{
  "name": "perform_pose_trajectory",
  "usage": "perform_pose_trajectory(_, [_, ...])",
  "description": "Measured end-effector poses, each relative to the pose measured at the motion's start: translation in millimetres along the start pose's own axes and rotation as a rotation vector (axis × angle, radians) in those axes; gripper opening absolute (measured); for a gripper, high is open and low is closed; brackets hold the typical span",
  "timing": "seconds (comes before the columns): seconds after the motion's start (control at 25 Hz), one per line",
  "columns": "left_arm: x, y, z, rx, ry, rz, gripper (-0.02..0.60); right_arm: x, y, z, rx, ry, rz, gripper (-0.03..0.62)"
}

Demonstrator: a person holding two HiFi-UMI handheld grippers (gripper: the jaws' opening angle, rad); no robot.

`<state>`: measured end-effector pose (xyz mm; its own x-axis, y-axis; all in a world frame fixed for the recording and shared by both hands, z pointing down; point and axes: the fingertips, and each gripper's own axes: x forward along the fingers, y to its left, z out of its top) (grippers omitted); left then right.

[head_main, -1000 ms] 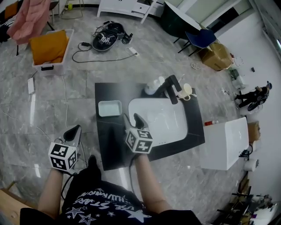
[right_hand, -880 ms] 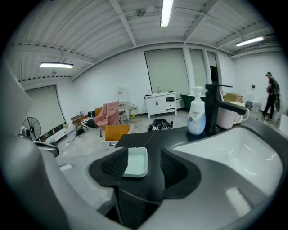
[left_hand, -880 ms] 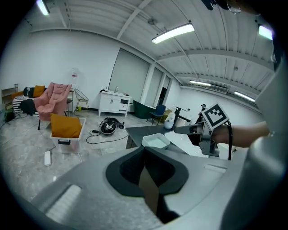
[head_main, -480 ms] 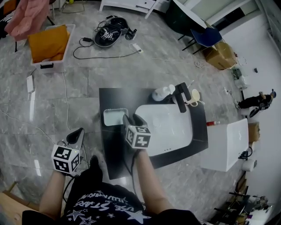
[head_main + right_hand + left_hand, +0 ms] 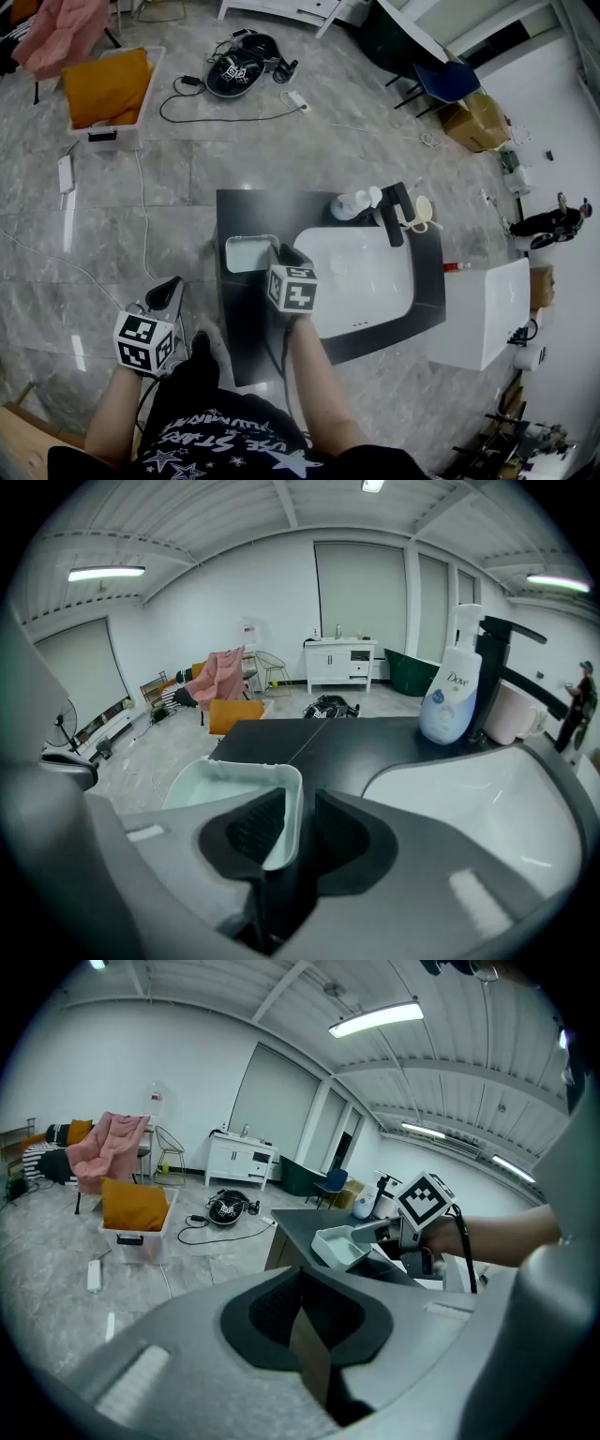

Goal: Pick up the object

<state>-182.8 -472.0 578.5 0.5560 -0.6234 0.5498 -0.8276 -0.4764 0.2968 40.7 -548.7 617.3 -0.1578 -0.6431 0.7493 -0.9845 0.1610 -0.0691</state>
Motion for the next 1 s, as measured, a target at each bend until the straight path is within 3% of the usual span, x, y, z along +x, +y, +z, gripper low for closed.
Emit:
perform_pose_trajectory(0.36, [-3,2,-4,-0.005,0.013,0.014,0.009,4,-4,-2,-0.022,0.047,-0.043,0.015])
perform_pose_trajectory(0.64, [-15,-5,-4,0.013,-0.006,0.037,0.009,-12,-4,6,0.001,0.000,-0.051,0.012])
perform_pose_trajectory(1.0, [-52,-44,-10,0.038,-0.030,0.047,0.009,-82,-10,5,0.050,-0.093,-0.038,0.012])
